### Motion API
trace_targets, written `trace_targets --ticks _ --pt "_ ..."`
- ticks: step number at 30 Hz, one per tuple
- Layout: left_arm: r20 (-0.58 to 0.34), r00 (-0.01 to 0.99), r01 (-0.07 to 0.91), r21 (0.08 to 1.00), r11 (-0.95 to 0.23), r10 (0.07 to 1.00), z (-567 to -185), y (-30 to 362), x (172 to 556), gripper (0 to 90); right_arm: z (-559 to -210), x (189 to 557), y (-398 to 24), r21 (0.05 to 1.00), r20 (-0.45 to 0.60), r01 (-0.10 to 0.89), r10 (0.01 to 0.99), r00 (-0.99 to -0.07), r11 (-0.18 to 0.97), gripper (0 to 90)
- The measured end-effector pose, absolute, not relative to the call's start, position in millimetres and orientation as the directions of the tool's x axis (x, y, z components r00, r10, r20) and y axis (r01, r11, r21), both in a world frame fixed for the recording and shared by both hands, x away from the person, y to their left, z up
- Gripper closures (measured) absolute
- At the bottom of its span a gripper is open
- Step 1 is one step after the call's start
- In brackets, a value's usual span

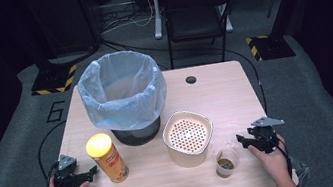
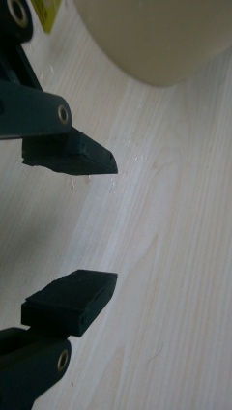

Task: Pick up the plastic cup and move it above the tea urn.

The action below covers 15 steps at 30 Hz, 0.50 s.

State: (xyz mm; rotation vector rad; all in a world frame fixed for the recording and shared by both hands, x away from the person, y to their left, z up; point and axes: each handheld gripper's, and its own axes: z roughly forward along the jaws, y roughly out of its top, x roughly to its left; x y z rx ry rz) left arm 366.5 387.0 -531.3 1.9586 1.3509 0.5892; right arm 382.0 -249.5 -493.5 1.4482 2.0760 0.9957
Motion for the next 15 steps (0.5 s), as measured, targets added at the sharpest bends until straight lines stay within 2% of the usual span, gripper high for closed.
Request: trace_targets --ticks 4,10,15 --pt "-0.011 0.360 0.627 0.744 -0.233 0.933 -531 387 367 12.1 -475 371 -248 0.756 0.097 0.628 0.918 -0.385 0.184 33.6" --pt "-0.007 0.360 0.623 0.746 -0.235 0.933 -531 387 367 12.0 -457 352 -236 0.777 0.074 0.589 0.897 -0.436 0.222 28.6" --pt "-0.008 0.360 0.624 0.745 -0.235 0.933 -531 387 367 12.0 -445 339 -228 0.797 0.064 0.555 0.879 -0.472 0.240 21.1"
